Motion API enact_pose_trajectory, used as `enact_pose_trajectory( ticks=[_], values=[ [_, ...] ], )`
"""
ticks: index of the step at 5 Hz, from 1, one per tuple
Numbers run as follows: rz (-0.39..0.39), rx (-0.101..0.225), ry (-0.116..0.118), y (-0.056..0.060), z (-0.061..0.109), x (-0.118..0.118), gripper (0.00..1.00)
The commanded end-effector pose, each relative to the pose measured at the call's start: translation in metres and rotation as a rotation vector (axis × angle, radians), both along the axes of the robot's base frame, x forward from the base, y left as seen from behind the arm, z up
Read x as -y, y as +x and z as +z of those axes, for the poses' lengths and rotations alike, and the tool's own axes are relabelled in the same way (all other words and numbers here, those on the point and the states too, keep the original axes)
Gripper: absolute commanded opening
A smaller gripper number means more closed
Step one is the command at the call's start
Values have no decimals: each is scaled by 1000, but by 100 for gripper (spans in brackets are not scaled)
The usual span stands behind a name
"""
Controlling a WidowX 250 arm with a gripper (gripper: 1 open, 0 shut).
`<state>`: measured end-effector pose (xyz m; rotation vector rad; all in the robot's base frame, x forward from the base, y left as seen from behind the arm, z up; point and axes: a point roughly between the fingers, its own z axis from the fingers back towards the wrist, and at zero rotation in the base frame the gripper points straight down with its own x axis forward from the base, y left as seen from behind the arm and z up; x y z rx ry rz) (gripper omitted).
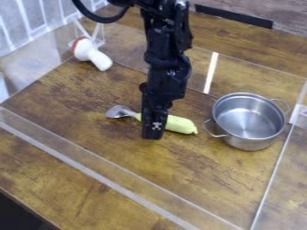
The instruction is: Move the green spoon to the left
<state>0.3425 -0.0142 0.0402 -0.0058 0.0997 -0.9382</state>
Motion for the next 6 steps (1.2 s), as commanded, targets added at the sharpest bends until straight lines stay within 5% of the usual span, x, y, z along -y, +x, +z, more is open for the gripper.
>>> enact_pose_trajectory(
  ticks=[1,2,4,5,6],
  values=[
    [17,43,-11,10,8,-9,100],
    [22,42,-15,13,10,-13,0],
    [28,37,-28,14,15,-15,0],
    [31,36,-40,14,16,-16,100],
    [36,34,-53,15,15,-17,100]
  ],
)
